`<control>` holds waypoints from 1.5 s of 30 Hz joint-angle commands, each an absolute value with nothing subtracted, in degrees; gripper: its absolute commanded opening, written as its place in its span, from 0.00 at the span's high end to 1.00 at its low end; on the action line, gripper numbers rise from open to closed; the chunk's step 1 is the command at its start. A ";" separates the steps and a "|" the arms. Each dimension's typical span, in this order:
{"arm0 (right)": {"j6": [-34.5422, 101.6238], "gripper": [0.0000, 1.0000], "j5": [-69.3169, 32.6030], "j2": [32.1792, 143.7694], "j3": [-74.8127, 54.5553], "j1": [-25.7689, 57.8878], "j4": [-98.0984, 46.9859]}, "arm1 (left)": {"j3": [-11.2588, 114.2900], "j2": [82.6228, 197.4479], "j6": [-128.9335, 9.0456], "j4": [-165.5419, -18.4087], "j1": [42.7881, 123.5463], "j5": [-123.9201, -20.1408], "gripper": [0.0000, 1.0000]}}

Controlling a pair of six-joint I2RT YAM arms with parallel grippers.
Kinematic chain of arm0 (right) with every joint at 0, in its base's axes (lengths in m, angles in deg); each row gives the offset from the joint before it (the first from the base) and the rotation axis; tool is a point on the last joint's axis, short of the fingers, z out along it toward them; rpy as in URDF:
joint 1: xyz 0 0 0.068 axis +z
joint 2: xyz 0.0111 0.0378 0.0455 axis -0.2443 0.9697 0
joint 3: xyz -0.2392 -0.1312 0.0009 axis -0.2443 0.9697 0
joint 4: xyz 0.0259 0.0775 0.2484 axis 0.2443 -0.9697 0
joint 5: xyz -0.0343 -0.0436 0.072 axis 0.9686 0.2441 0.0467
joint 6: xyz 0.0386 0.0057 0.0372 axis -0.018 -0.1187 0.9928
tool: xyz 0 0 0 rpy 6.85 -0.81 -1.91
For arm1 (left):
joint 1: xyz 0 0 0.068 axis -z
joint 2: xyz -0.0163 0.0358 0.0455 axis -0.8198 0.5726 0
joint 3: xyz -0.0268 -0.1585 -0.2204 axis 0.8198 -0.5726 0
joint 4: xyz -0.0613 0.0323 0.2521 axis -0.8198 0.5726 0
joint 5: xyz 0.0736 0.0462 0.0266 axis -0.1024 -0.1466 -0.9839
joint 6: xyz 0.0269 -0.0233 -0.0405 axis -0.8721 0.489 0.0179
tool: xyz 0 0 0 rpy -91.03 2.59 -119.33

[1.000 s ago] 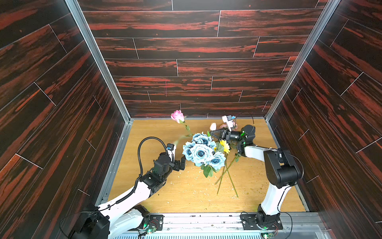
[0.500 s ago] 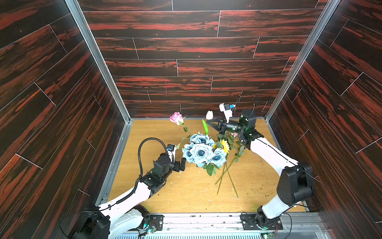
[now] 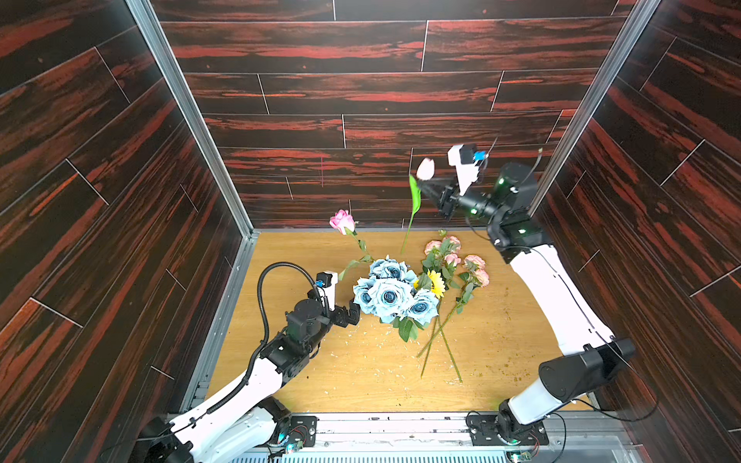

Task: Pick out pink flowers from the vase
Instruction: Pick up the flower from the vase, then place the flower at the center of the board.

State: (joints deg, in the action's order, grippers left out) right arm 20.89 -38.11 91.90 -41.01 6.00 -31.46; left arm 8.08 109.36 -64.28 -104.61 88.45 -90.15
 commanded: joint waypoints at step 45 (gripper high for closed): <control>41.44 0.87 -29.85 103.34 -16.10 -9.14 -53.18 | 1.08 111.84 -62.01 -111.89 88.41 -90.56 0.01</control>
